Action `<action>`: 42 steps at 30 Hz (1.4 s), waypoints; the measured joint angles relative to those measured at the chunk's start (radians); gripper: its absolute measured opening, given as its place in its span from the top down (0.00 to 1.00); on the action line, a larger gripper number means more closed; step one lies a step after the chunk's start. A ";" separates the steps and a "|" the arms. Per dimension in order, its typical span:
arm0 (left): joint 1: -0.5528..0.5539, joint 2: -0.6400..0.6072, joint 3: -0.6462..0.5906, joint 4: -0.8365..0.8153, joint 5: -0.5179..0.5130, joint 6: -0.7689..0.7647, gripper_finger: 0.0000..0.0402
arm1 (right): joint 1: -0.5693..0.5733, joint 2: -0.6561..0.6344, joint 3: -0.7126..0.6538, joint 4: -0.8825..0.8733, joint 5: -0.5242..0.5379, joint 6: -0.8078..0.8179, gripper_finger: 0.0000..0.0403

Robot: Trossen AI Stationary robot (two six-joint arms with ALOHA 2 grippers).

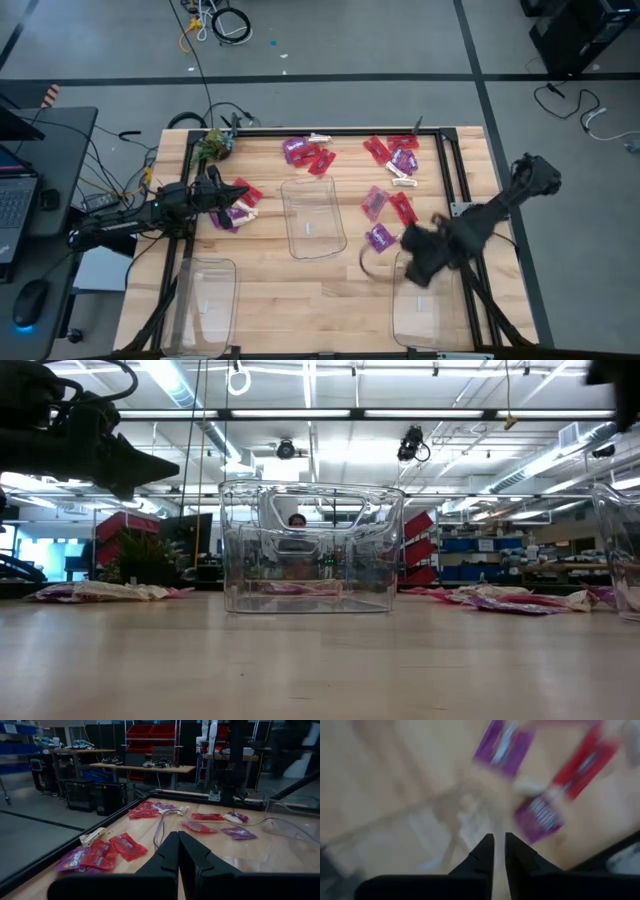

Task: Sort candy
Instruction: Put the white chocolate bar into the right transparent bin

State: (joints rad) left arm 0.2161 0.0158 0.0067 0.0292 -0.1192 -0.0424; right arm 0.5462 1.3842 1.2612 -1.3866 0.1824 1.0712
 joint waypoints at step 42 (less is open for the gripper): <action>0.000 0.083 0.000 -0.005 0.000 -0.010 0.99 | -0.789 0.200 -0.359 0.336 -0.473 -1.378 0.64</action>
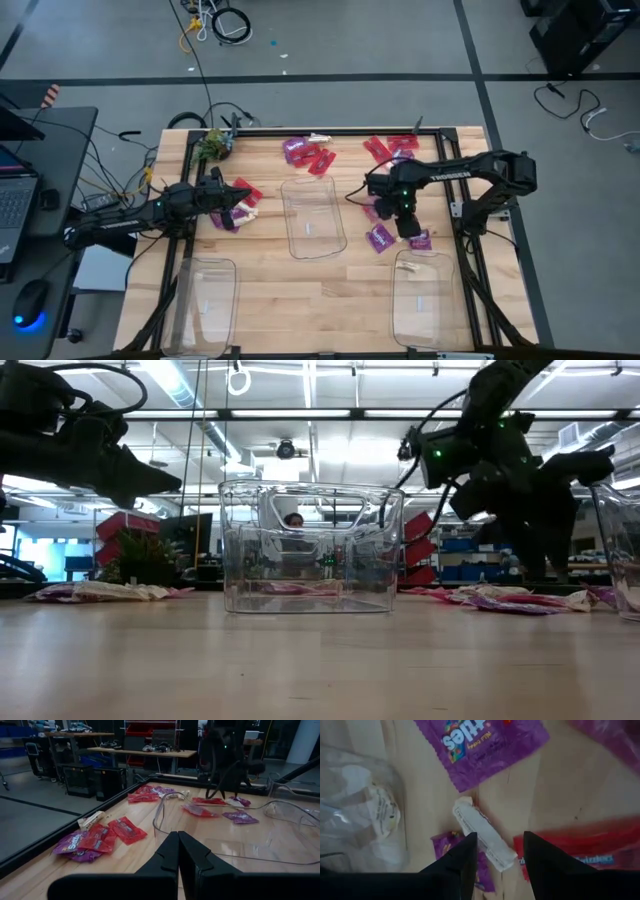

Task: Sort candy
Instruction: Put the white chocolate bar into the right transparent bin

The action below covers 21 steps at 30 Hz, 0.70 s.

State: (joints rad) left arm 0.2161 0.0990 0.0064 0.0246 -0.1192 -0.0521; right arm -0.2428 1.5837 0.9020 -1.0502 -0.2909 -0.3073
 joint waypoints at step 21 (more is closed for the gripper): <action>0.000 0.000 0.000 0.000 -0.011 0.022 0.99 | 0.038 0.001 -0.115 0.090 0.061 -0.002 0.70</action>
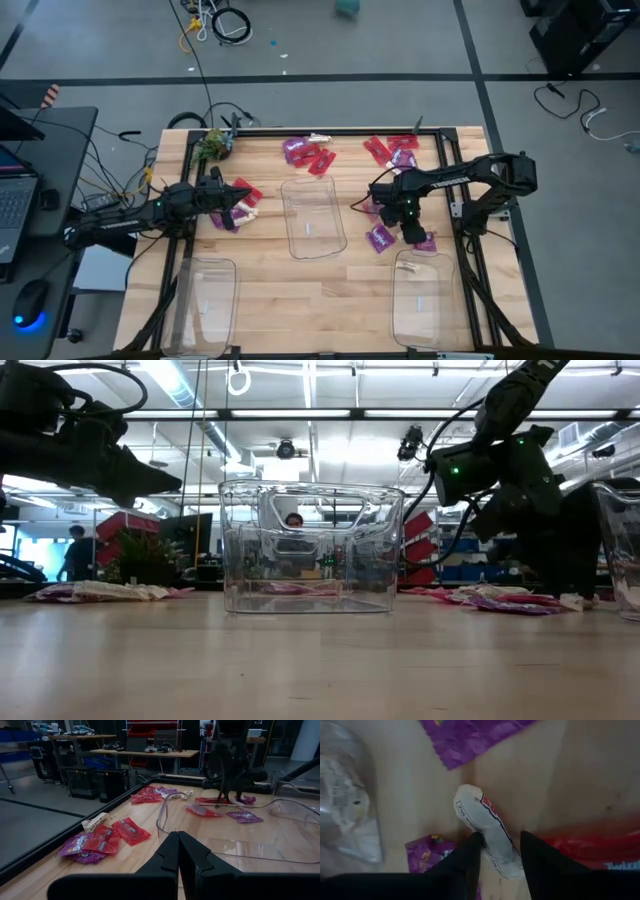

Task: Sort candy
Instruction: Put the white chocolate bar into the right transparent bin

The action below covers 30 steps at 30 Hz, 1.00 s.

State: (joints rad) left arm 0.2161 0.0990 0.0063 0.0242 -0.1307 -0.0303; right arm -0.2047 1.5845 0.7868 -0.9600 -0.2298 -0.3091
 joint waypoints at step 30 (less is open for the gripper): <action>0.000 0.000 0.000 0.000 -0.002 -0.027 0.99 | 0.005 -0.114 0.336 -0.253 0.136 0.246 1.00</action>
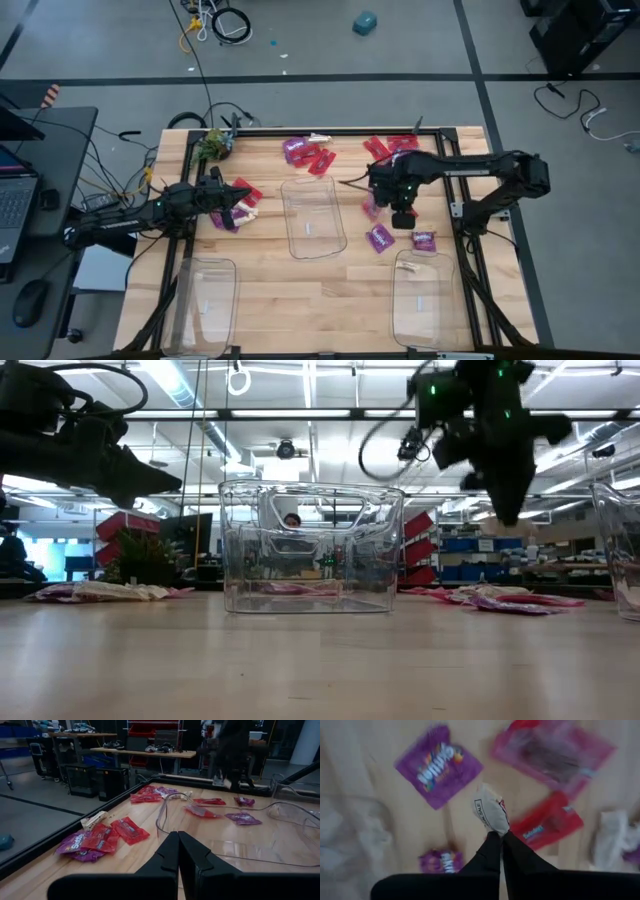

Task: Sort candy
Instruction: Put the white chocolate bar into the right transparent bin

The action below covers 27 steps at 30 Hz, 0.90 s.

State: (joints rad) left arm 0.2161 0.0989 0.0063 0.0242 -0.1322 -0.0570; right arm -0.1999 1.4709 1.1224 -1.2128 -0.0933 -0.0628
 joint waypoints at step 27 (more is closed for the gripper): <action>0.000 0.000 0.000 0.003 0.013 0.015 0.99 | 0.670 -0.105 -0.047 0.057 -0.071 1.038 0.99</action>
State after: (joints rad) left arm 0.2161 0.0986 0.0066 0.0277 -0.1188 -0.0417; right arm 0.4698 1.3659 1.0754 -1.1555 -0.1645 0.9754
